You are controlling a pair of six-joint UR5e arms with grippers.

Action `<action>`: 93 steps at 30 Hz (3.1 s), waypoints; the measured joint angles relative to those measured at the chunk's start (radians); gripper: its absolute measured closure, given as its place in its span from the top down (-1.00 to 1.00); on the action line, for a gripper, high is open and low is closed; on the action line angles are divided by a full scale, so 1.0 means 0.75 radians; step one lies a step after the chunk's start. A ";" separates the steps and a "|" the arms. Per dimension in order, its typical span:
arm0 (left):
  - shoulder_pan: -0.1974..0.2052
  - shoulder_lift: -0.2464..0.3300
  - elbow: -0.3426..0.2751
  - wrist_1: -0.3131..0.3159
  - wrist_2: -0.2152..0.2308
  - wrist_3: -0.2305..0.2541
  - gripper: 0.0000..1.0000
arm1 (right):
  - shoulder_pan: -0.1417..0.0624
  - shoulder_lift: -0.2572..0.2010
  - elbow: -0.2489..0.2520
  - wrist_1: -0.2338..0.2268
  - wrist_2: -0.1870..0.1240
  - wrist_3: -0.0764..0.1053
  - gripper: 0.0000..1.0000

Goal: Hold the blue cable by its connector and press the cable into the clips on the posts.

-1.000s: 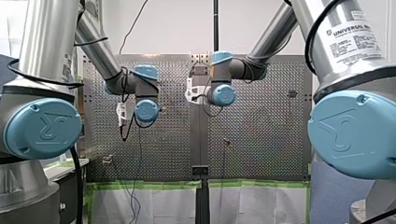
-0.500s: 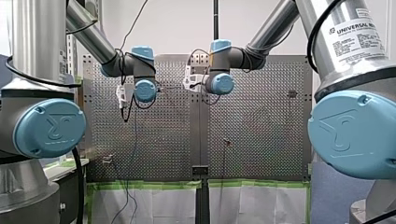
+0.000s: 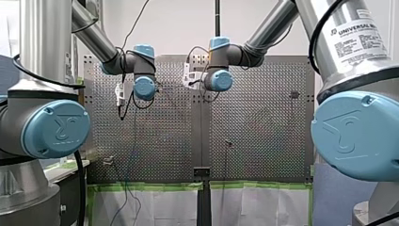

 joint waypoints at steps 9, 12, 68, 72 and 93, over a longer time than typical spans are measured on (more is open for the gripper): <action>0.062 -0.002 0.046 -0.108 0.032 -0.006 -1.00 | 0.004 0.053 -0.041 0.017 0.010 0.001 -1.00; 0.074 0.012 0.082 -0.147 0.053 0.006 -1.00 | 0.005 0.062 -0.047 0.018 0.017 0.002 -1.00; 0.201 0.045 0.291 -0.339 0.157 -0.051 -1.00 | 0.055 0.235 -0.465 0.284 0.018 0.035 -1.00; 0.216 0.059 0.291 -0.336 0.167 -0.049 -1.00 | 0.052 0.269 -0.491 0.293 0.019 0.037 -1.00; 0.257 0.003 0.337 -0.358 0.286 -0.062 -1.00 | 0.044 0.290 -0.607 0.351 0.026 0.056 -1.00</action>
